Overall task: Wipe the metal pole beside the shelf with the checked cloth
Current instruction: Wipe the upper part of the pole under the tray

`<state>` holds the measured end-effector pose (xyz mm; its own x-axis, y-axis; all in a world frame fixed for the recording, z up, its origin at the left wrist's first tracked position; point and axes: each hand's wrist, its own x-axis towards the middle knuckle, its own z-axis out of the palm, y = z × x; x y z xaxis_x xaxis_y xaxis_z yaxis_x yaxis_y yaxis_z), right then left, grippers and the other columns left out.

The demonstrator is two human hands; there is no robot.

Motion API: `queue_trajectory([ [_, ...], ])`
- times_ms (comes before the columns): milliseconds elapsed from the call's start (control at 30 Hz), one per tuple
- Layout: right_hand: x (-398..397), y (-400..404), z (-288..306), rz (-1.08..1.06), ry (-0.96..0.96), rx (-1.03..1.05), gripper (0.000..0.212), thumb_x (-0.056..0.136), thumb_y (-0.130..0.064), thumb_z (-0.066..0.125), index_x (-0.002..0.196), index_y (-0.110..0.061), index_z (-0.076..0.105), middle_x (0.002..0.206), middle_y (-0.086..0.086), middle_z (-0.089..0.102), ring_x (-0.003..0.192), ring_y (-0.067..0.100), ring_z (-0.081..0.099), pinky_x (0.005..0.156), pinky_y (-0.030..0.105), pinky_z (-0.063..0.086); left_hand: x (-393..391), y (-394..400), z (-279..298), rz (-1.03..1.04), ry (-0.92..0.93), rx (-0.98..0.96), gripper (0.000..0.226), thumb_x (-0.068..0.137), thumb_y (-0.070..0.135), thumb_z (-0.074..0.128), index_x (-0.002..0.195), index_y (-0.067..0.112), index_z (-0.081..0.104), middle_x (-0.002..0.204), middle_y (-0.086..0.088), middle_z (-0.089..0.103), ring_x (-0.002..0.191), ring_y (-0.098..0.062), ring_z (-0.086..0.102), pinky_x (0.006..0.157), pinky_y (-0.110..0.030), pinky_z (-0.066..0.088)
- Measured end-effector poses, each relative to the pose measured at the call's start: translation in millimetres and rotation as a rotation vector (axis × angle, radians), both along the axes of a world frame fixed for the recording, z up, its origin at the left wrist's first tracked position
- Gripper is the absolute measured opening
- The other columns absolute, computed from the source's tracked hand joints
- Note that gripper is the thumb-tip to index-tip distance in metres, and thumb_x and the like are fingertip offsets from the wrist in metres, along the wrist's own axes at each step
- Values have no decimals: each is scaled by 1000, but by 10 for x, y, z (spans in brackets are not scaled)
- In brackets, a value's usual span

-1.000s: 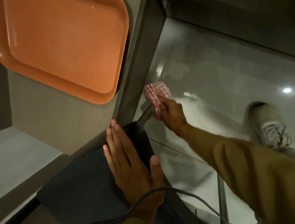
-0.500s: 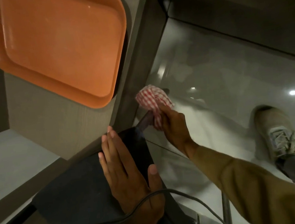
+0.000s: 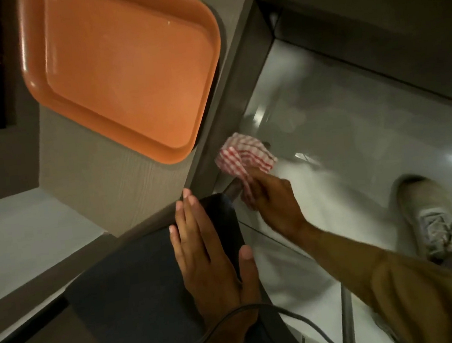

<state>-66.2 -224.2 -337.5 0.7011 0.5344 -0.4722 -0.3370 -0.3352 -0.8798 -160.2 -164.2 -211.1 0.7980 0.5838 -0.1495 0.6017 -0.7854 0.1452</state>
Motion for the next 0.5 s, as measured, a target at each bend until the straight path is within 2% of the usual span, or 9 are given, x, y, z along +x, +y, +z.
queue_trajectory([
  [67,-146,-53,284,-38,16,71,35,102,-23,51,134,-17,62,110,-11,68,91,-14,66,81,5,51,-4,-30,0,46,1,-37,86,111,64,12,172,3,18,182,-14,23,173,-24,15,143,-41,5],
  [133,-219,-58,386,-85,48,119,35,104,-22,50,137,-13,59,120,-8,67,106,-16,63,89,5,51,21,-13,7,55,-17,-76,87,111,65,12,172,4,18,182,-13,23,173,-24,15,143,-39,4],
  [200,-210,-42,316,-87,37,97,36,103,-16,52,137,-7,60,123,0,69,110,-6,64,94,11,53,23,-11,0,36,-10,-54,86,111,65,11,171,4,20,182,-14,24,172,-25,17,143,-38,4],
  [300,-101,-7,-51,-40,19,-6,31,101,0,55,128,-8,67,111,6,75,101,19,72,89,32,60,24,-29,11,45,-4,-44,86,111,63,9,169,2,21,181,-13,24,172,-26,19,143,-39,6],
  [367,23,45,-406,12,39,-96,29,101,-3,52,126,-5,69,117,9,74,111,25,68,96,34,54,8,-33,-3,37,-21,-62,82,112,58,13,171,2,22,182,-12,25,173,-24,18,143,-40,7],
  [400,89,100,-561,33,27,-134,30,101,-2,51,126,-2,68,123,13,71,119,26,64,102,28,50,-10,-25,-23,35,-25,-57,78,112,54,19,171,3,22,182,-11,26,173,-22,18,143,-40,7],
  [433,140,161,-705,24,16,-161,30,100,2,51,124,2,68,128,14,68,122,24,60,102,14,45,-33,-13,-42,37,-33,-46,77,111,50,23,172,5,23,182,-9,27,173,-19,17,143,-39,7],
  [467,178,216,-803,-15,10,-179,29,99,4,51,123,5,68,130,10,64,121,18,54,96,-2,38,-36,-5,-53,33,-38,-38,76,111,50,23,172,6,24,182,-8,28,173,-17,17,143,-38,7],
  [500,188,259,-868,-60,14,-198,29,99,5,51,123,6,67,129,5,60,117,15,50,89,-11,31,-39,-4,-65,36,-45,-33,77,111,53,20,172,7,24,182,-7,28,173,-15,17,143,-37,7],
])
